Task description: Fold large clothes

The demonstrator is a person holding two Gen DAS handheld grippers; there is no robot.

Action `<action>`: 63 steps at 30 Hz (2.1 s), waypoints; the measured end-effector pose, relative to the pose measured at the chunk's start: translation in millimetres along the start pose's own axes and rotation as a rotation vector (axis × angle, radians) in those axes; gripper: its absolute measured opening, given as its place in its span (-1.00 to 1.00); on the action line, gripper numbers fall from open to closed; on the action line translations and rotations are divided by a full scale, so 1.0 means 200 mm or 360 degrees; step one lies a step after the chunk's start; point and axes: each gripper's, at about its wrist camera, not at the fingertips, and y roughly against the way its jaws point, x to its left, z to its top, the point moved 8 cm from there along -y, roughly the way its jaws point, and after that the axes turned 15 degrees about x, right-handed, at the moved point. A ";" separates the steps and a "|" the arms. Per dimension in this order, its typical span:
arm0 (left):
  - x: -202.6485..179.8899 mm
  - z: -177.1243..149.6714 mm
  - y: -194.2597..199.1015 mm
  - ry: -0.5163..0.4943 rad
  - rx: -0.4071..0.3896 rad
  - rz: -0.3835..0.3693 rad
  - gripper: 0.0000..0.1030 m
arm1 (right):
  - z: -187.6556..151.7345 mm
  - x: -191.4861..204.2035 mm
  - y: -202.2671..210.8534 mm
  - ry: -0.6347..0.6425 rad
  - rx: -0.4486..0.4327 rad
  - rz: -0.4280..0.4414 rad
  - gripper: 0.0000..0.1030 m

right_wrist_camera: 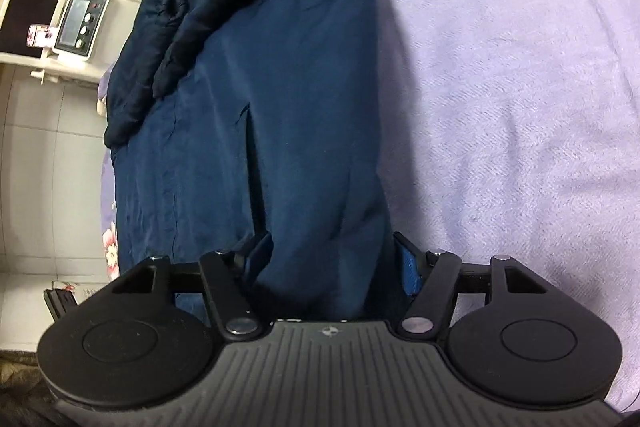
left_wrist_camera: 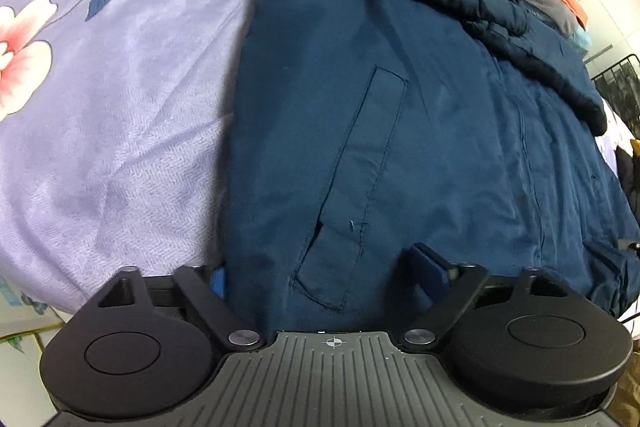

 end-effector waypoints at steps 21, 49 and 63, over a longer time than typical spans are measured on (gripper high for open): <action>-0.19 0.35 0.35 -0.0203 -0.0143 -0.0083 0.33 | 0.24 0.45 0.29 0.0286 0.0003 0.0219 -0.67; -0.22 1.96 0.22 0.0074 -0.0274 0.0051 0.23 | 1.79 0.62 0.24 -0.0326 -0.0370 0.0247 -0.68; -0.24 1.97 0.23 0.0148 -0.0286 0.0015 0.82 | 1.80 0.65 0.23 -0.0353 -0.0410 0.0216 -0.48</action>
